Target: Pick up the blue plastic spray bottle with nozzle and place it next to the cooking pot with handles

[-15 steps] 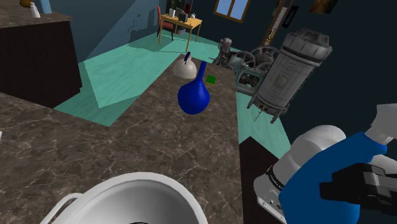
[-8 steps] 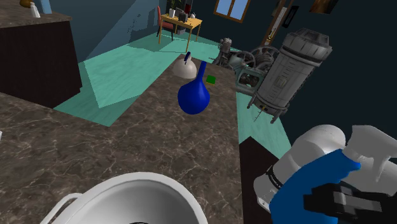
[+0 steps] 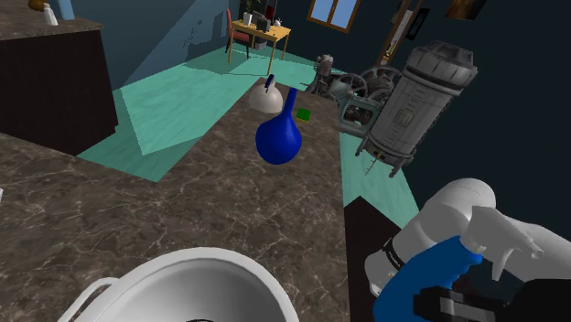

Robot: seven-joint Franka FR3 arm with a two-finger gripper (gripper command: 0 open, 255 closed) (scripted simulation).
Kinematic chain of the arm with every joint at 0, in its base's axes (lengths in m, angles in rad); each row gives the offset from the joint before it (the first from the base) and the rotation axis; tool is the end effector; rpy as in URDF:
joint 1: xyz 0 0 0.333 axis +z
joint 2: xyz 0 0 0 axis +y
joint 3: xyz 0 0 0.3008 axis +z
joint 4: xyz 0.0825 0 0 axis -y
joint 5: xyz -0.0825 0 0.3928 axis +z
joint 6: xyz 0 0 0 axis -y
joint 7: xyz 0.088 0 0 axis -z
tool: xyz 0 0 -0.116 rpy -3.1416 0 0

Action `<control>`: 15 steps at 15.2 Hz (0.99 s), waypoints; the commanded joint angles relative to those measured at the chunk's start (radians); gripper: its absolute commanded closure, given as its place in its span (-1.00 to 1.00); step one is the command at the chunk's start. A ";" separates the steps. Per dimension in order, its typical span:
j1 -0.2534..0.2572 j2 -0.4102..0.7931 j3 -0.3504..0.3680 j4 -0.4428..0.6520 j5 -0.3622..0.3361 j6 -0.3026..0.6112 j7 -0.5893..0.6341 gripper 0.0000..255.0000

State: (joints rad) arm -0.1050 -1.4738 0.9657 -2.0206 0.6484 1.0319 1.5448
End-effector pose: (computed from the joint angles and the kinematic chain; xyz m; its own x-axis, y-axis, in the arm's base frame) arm -0.0327 0.4143 0.5176 0.5378 -0.7121 0.4513 -0.7981 -0.6025 0.0003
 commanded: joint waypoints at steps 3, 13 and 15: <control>0.018 -0.033 0.027 -0.046 0.032 0.020 0.007 1.00; 0.063 -0.111 0.105 -0.148 0.120 0.068 0.028 1.00; 0.072 -0.125 0.122 -0.166 0.139 0.077 0.032 1.00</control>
State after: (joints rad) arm -0.0372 -1.5918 1.0788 -2.1784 0.7773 1.1041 1.5742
